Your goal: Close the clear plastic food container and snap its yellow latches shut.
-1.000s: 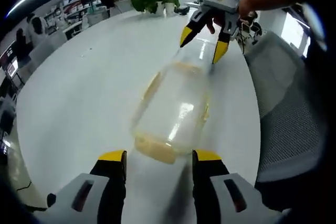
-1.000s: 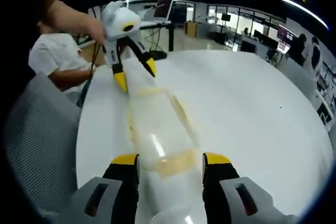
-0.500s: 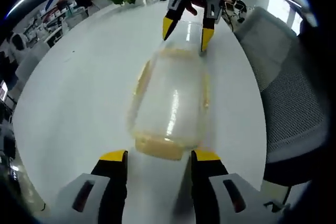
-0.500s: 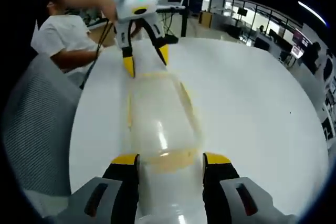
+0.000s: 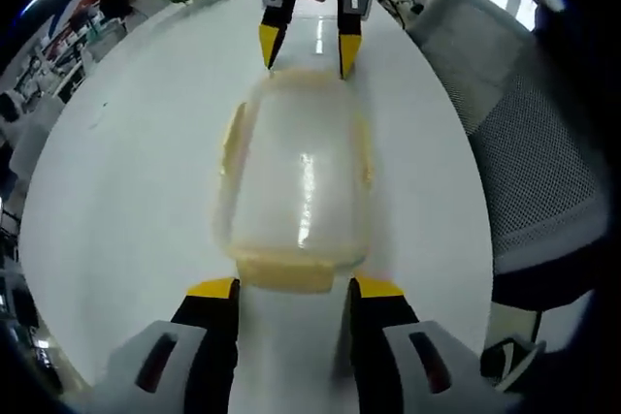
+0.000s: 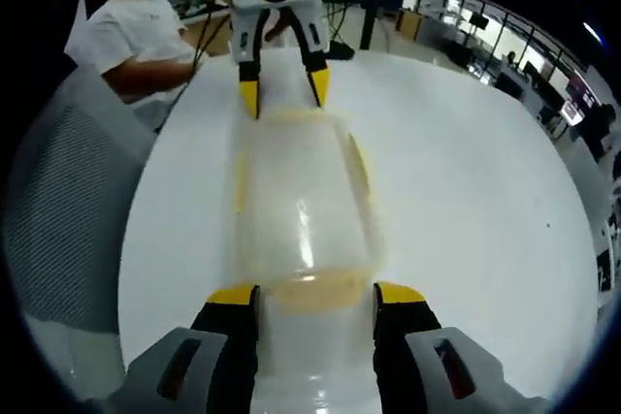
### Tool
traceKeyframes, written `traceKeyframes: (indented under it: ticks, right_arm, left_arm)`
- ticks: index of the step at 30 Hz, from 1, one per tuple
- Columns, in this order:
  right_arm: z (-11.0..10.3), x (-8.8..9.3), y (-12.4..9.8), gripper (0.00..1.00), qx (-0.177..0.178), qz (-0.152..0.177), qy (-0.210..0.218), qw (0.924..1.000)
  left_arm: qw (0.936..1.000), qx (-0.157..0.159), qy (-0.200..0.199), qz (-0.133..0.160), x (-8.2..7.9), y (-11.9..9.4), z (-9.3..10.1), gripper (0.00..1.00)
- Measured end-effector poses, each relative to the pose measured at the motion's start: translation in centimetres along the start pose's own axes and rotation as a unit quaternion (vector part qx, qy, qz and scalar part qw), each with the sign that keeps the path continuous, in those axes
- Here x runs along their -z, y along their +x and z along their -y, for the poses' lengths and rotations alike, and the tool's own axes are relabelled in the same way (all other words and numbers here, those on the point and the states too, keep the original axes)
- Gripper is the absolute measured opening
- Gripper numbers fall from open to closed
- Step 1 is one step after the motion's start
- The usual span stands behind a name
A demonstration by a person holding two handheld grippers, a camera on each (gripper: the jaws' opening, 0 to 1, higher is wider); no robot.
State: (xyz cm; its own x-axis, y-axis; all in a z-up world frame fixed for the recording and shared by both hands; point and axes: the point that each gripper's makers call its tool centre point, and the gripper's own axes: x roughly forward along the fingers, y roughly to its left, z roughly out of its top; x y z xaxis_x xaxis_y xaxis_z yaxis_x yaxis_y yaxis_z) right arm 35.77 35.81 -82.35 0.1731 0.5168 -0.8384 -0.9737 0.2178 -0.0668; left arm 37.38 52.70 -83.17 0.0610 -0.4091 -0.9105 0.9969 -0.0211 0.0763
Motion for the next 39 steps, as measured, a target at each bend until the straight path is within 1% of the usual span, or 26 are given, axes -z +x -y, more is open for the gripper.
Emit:
traceKeyframes:
  ticks: [5,10,12,14,18,23,31,39]
  right_arm:
    - [-0.3,0.3,0.2,0.46,-0.012,-0.014,-0.016,0.9997]
    - [0.3,0.3,0.6,0.45,-0.011,-0.020,-0.019,0.9996]
    - [0.3,0.3,0.7,0.44,-0.010,-0.026,-0.021,0.9994]
    - [0.2,0.3,0.9,0.40,-0.011,-0.033,-0.027,0.9990]
    - [0.0,0.5,1.1,0.40,-0.019,-0.044,-0.044,0.9979]
    - [0.0,0.4,1.1,0.40,-0.024,-0.048,-0.046,0.9975]
    - [0.0,0.5,1.1,0.39,-0.028,-0.059,-0.041,0.9970]
    - [-0.3,0.3,0.7,0.39,-0.031,-0.056,-0.032,0.9974]
  left_arm:
    - [0.9999,0.006,0.011,-0.003,-0.2,0.1,0.0,0.45]
    - [0.9997,0.008,0.022,-0.010,-0.2,0.4,0.0,0.44]
    - [0.9996,0.009,0.024,-0.011,-0.3,0.4,-0.1,0.44]
    - [0.9995,0.012,0.027,-0.012,-0.3,0.5,0.0,0.44]
    - [0.9994,0.017,0.028,-0.014,-0.4,0.5,0.0,0.44]
    - [0.9992,0.028,0.025,-0.016,-0.3,0.6,0.3,0.40]
    - [0.9992,0.030,0.024,-0.008,-0.4,0.6,0.3,0.39]
    - [0.9993,0.032,0.020,-0.003,-0.4,0.4,0.5,0.38]
